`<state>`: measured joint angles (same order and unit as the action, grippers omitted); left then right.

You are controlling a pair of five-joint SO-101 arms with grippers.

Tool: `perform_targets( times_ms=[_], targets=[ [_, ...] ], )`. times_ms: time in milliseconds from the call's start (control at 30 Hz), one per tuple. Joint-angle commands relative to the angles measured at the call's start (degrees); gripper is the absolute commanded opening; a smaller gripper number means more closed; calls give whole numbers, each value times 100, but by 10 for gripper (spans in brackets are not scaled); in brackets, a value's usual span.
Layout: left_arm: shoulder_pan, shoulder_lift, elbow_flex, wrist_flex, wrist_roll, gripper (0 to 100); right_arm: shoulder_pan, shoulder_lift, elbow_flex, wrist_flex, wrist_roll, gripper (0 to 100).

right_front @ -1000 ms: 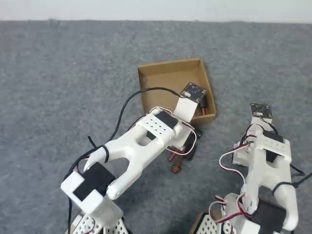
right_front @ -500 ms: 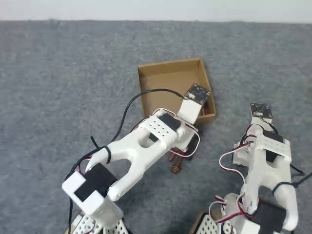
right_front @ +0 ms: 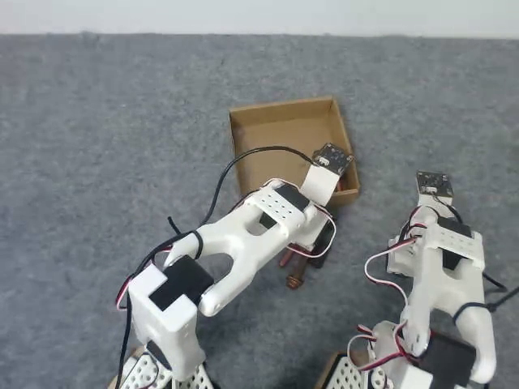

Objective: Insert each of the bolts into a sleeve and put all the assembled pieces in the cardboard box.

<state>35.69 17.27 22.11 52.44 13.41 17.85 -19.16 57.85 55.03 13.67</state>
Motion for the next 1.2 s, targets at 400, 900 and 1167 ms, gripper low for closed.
perform_targets(
  times_ms=[400, 900, 1167],
  targets=[
    [0, -264, -207, 1424, -62, 11, 48, -259, -18, -92, 88, 9],
    [-2409, -2505, 1675, 563, -18, 12, 40, -259, -9, -92, 88, 9],
    [-3499, -2646, 2299, -334, 563, 12, 40, -259, -9, -75, 88, 9]
  ],
)
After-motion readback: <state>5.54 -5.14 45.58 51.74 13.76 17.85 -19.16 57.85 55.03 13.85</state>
